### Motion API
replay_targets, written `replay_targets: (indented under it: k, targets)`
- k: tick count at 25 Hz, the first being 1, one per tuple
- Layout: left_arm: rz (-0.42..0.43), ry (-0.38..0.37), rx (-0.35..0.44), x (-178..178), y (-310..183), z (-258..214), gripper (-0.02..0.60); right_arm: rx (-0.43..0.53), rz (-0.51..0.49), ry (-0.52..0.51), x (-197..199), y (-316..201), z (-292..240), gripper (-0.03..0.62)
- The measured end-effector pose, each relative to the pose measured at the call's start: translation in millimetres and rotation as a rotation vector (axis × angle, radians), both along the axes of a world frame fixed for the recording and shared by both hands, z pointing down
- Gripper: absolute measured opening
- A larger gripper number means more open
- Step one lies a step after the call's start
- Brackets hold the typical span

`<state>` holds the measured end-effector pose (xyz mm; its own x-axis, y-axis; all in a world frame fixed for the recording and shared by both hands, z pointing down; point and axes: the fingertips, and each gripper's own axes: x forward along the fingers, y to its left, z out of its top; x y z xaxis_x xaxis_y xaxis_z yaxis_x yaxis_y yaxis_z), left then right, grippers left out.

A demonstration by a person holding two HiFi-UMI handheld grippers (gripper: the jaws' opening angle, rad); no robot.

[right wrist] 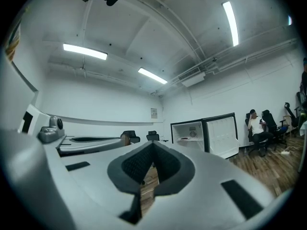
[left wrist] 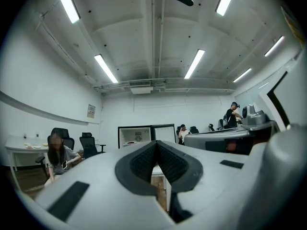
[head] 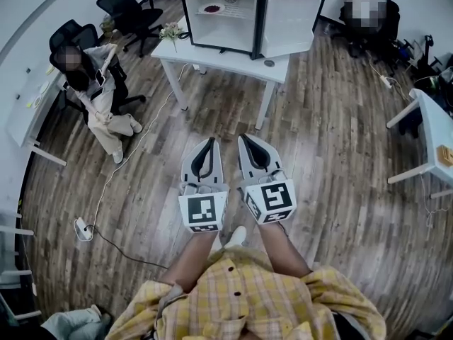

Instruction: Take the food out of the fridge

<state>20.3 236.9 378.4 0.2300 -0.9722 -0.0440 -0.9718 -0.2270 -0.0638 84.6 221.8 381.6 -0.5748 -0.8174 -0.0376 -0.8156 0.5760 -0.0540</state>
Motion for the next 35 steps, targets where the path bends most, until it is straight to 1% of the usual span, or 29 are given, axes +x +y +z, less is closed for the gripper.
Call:
replay_targets:
  k: [4,8,13,21,26,35]
  targets:
    - [-0.011,0.011,0.024,-2,-7,-1,0.008,0.015,0.005,-0.007,2,-6,-2,0.006]
    - [-0.005,0.016,0.022,-5,-19,4,0.008,0.015,0.007,0.012,-2,-17,2,0.006]
    - [0.002,0.019,0.024,-15,-46,6,0.008,0.024,0.024,0.016,-9,-43,0,0.006]
    - [0.029,0.02,0.024,-29,-113,5,0.008,0.032,0.049,0.026,-23,-100,-2,0.006]
    - [0.057,0.022,0.017,-35,-162,4,0.008,0.026,0.07,0.02,-31,-147,-3,0.006]
    - [0.083,0.014,0.011,-60,-247,2,0.008,0.019,0.103,0.018,-55,-230,-6,0.006]
